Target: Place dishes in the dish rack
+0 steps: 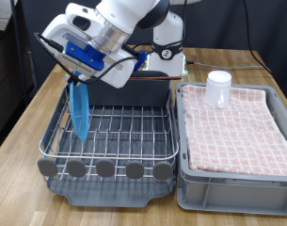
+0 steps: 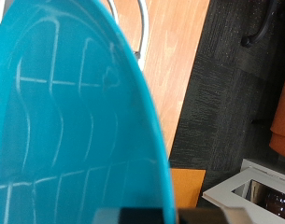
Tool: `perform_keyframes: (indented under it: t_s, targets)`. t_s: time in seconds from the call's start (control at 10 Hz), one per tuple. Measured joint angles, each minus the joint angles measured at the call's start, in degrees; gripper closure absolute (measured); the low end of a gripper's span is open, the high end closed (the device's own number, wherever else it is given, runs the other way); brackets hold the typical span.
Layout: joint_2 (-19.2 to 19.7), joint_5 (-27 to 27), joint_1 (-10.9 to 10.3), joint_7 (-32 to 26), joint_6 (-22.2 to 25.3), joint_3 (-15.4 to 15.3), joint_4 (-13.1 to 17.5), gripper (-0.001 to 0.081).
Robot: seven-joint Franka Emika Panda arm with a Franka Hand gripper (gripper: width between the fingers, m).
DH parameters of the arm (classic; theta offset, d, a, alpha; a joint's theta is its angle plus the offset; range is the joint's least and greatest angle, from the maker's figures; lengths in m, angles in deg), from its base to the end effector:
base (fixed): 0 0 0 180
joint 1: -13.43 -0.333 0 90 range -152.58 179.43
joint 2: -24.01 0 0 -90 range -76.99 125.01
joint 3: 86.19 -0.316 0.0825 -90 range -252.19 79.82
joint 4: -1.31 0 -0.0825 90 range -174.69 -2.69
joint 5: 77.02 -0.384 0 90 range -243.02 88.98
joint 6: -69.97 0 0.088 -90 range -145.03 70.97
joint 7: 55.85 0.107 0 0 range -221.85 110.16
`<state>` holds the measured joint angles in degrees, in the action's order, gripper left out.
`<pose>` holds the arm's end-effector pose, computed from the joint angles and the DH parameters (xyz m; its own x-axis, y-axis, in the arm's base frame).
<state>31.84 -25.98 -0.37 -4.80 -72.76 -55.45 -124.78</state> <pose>0.5382 -0.1564 0.3446 0.8456 -0.3277 0.4213 -0.5094 -0.7315 0.4534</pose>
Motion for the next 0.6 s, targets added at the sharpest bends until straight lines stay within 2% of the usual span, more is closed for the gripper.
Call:
perform_keyframes:
  t_s: [0.6]
  targets:
    - [2.0,0.2,0.0,2.5,-0.8,-0.1,0.0,0.0784]
